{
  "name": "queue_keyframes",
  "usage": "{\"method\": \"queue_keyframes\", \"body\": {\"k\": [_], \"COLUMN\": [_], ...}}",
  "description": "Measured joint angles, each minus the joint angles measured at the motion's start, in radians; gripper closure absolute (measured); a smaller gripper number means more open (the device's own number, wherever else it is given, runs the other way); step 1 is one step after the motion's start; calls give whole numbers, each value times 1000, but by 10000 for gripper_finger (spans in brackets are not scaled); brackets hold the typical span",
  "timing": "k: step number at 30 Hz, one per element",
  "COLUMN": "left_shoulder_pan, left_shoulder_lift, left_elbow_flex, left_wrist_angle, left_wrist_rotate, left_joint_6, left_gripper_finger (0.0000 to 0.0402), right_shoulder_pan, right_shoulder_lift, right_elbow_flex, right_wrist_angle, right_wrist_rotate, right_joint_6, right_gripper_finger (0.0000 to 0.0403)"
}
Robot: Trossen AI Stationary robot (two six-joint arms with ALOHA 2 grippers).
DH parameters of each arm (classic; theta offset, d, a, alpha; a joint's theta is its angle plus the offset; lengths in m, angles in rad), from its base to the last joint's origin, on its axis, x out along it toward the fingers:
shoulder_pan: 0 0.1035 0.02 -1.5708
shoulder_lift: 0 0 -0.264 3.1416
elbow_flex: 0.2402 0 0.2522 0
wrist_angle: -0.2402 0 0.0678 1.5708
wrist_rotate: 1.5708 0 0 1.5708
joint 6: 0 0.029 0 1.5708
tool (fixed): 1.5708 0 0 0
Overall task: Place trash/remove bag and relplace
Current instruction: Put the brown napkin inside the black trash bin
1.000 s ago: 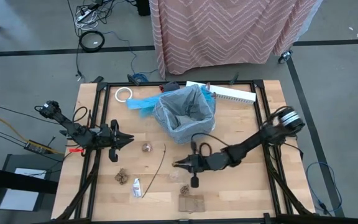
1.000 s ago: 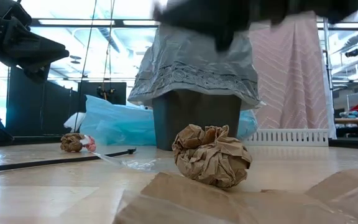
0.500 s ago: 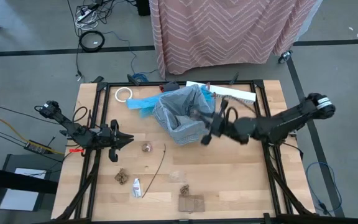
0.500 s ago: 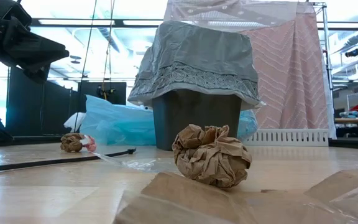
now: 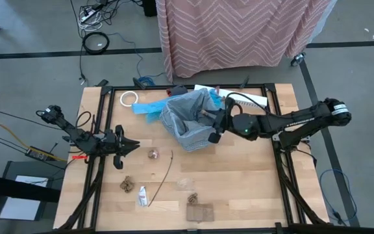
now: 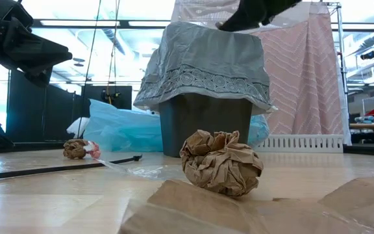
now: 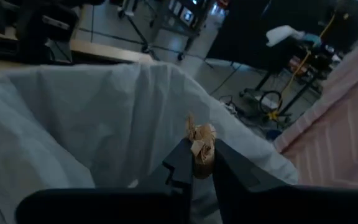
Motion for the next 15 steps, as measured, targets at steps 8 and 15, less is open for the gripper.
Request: {"method": "queue_keyframes", "body": {"k": [8,15], "left_shoulder_pan": [0,0], "left_shoulder_lift": [0,0], "left_elbow_flex": [0,0], "left_wrist_angle": [0,0], "left_wrist_rotate": [0,0], "left_joint_6": [6,2], "left_gripper_finger": [329,329], "right_shoulder_pan": [31,104], "right_shoulder_lift": [-10,-19], "right_elbow_flex": [0,1], "right_wrist_angle": [2,58], "right_wrist_rotate": [10,29], "right_joint_6": [4,8], "right_gripper_finger": [202,135]}}
